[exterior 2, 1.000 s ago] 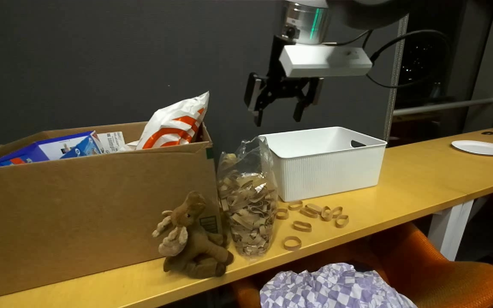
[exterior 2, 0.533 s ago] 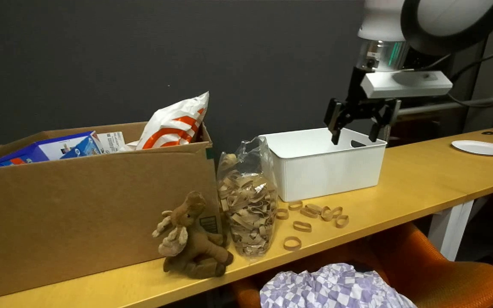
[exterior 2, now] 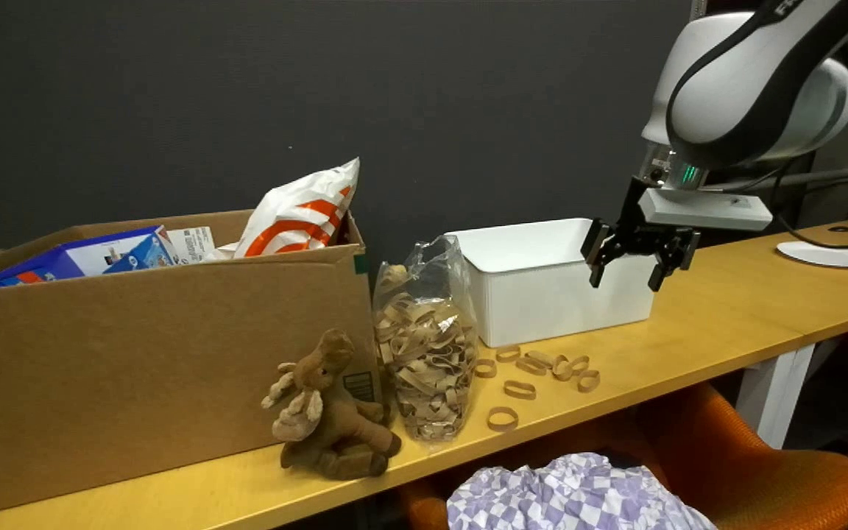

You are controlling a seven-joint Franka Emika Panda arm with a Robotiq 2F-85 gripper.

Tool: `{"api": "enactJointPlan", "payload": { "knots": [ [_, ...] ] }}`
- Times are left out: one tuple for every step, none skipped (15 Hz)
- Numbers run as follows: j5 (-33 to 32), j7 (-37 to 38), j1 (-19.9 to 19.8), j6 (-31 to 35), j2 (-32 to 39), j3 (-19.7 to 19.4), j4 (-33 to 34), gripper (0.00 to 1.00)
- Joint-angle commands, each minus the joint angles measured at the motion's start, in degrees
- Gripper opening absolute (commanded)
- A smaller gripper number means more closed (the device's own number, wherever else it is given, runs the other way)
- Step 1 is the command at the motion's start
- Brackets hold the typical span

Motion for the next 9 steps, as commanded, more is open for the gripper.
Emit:
{"api": "enactJointPlan", "payload": {
  "knots": [
    [6.74,-5.43,-2.1,-0.6,6.09,4.24,5.47,1.0],
    [7.23,-6.46,-2.15,-0.52,7.66,4.59,6.72,1.0],
    [7.9,-7.57,-2.32,-0.67,8.8,5.3,7.73,1.0],
    [8.02,-8.17,-2.23,-0.68,9.97,5.54,8.88,1.0],
    [8.42,-8.68,-2.25,-0.94,11.14,5.89,9.99,1.0],
    [8.36,-8.66,-2.18,-1.3,12.56,5.78,11.36,1.0],
    [8.44,-8.63,-2.18,-1.55,13.77,5.74,12.48,1.0],
    [8.44,-8.35,-2.08,-2.02,14.76,5.6,13.51,1.0],
    [8.42,-8.04,-1.96,-2.27,15.68,5.44,14.34,1.0]
  ]
}}
